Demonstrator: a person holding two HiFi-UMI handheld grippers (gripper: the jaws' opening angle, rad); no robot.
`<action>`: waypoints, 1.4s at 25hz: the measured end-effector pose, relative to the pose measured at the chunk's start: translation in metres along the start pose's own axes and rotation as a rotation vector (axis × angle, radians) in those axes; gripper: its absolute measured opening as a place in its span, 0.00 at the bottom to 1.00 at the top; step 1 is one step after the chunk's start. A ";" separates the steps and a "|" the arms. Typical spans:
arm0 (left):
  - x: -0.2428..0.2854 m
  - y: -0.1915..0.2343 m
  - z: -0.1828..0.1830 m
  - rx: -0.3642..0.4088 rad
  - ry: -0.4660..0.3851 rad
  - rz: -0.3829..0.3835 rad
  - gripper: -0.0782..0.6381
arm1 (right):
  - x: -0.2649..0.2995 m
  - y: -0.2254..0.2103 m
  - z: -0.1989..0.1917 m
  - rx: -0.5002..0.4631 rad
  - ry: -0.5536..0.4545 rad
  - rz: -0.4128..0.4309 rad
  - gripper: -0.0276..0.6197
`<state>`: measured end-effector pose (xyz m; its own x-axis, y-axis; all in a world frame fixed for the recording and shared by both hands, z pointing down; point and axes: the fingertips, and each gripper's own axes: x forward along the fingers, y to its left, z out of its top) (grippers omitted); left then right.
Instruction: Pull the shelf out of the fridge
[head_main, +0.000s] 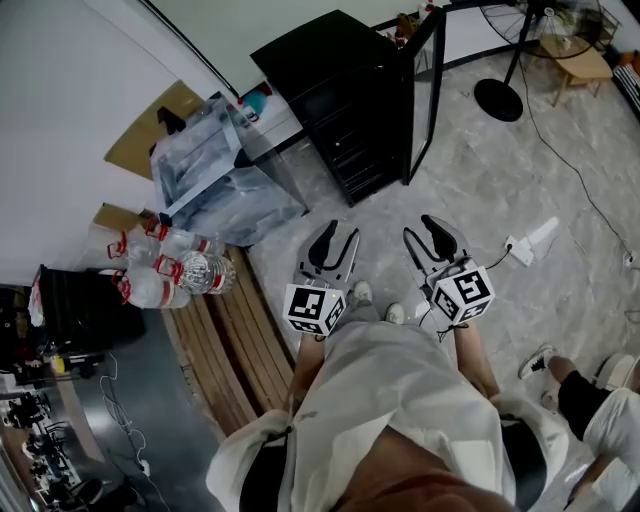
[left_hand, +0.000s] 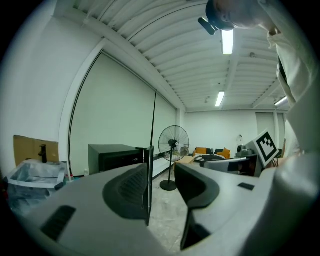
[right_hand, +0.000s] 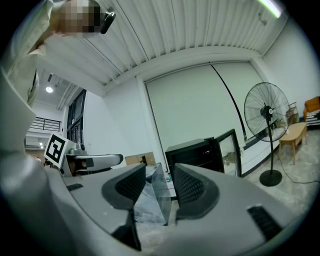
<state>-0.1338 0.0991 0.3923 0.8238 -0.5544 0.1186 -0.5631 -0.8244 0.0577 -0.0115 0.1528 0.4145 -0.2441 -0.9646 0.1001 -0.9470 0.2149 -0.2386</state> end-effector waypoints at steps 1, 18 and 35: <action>0.002 0.000 0.000 0.001 -0.004 0.000 0.36 | 0.001 -0.001 0.000 -0.002 0.000 -0.001 0.32; 0.071 0.042 0.000 -0.032 -0.033 -0.073 0.36 | 0.049 -0.041 0.009 -0.020 0.006 -0.095 0.31; 0.141 0.128 0.008 -0.058 -0.034 -0.158 0.36 | 0.144 -0.071 0.028 -0.017 0.022 -0.178 0.31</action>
<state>-0.0887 -0.0854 0.4086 0.9034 -0.4230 0.0698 -0.4287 -0.8940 0.1302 0.0264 -0.0058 0.4186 -0.0770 -0.9841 0.1601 -0.9790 0.0441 -0.1992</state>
